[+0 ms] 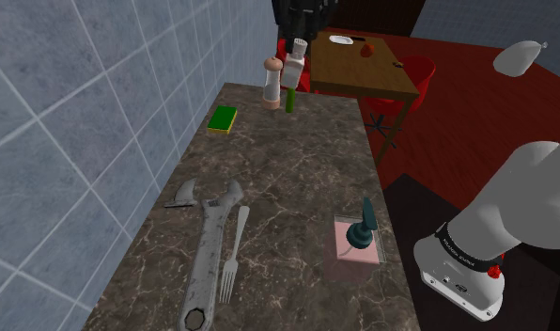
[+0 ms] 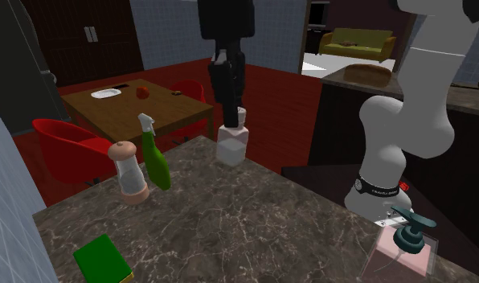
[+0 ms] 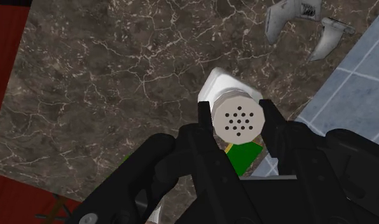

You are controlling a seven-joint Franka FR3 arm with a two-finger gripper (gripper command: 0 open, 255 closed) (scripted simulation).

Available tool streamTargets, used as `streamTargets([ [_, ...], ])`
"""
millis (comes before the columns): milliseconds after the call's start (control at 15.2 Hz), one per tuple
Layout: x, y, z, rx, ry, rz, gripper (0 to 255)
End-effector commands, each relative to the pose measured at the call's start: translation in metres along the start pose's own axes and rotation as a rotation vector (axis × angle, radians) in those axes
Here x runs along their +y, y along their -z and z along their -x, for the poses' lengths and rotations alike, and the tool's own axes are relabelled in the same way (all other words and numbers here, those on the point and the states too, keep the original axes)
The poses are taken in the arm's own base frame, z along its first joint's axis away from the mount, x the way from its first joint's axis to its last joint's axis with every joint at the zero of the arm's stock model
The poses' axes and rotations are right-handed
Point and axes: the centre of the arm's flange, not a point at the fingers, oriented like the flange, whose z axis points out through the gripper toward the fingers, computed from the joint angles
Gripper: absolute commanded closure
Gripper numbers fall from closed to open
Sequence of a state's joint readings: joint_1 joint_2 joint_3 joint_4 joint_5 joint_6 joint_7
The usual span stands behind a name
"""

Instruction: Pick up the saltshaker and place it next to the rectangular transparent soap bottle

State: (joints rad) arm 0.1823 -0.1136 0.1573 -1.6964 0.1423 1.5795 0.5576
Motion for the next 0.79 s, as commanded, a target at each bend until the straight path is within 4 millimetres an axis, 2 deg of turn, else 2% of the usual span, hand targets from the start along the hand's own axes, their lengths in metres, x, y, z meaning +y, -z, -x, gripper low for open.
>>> streamTargets([
  [0, -0.004, -0.004, 0.026, 0.0, -0.001, 0.0, 255],
  [726, -0.026, -0.016, 0.169, 0.0, -0.001, 0.0, 255],
])
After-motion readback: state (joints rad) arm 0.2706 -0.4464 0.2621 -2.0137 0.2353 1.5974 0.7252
